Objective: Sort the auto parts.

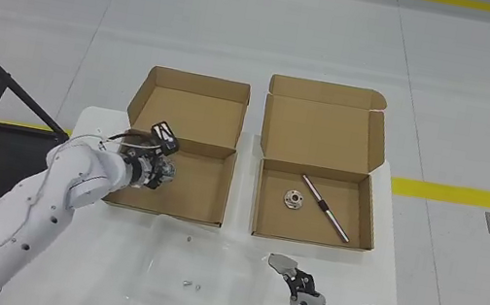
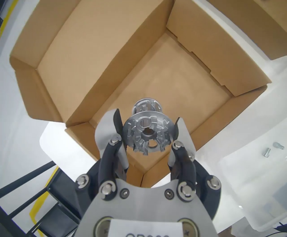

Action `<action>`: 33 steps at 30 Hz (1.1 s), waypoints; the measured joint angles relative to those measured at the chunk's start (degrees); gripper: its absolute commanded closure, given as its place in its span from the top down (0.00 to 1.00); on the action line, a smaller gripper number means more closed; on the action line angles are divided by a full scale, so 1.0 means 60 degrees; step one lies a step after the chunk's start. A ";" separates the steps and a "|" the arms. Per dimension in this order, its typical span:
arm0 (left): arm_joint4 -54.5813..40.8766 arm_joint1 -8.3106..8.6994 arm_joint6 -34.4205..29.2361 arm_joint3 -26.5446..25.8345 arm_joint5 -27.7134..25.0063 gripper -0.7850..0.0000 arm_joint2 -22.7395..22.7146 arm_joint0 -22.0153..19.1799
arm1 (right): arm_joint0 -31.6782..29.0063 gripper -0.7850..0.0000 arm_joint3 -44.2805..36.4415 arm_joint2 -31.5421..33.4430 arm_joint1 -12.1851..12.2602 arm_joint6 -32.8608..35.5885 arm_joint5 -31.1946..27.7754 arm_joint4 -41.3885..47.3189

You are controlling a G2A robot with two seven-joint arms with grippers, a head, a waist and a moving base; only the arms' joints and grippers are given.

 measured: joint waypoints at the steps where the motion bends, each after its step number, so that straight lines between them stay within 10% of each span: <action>1: 0.0000 -0.0081 -0.0004 0.0191 0.0005 0.00 0.0166 -0.0118 | 0.0000 1.00 0.0000 0.0000 0.0000 0.0000 0.0000 0.0000; 4: 0.0160 -0.0344 -0.0042 0.0694 0.0040 0.01 0.0715 -0.0409 | 0.0000 1.00 0.0000 0.0000 0.0000 0.0000 0.0000 0.0000; 8: 0.0534 -0.0631 0.0109 0.1115 0.0350 0.93 0.1241 -0.0625 | 0.0000 1.00 0.0000 0.0000 0.0000 0.0000 0.0000 0.0000; 9: 0.0478 -0.0704 0.0148 0.1249 0.0390 1.00 0.1308 -0.0679 | 0.0000 1.00 0.0000 0.0000 0.0000 0.0000 0.0000 0.0000; 16: -0.0157 -0.0838 0.0304 0.1890 0.0085 1.00 0.1037 -0.0992 | 0.0000 1.00 0.0000 0.0000 0.0000 0.0000 0.0000 0.0000; 23: -0.0898 -0.0392 0.0416 0.1326 -0.0981 1.00 -0.0332 -0.0808 | 0.0000 1.00 0.0000 0.0000 0.0000 0.0000 0.0000 0.0000; 33: -0.1044 0.0817 -0.0140 -0.4141 -0.2059 1.00 -0.4047 0.2406 | 0.0000 1.00 0.0000 0.0000 0.0000 0.0000 0.0000 0.0000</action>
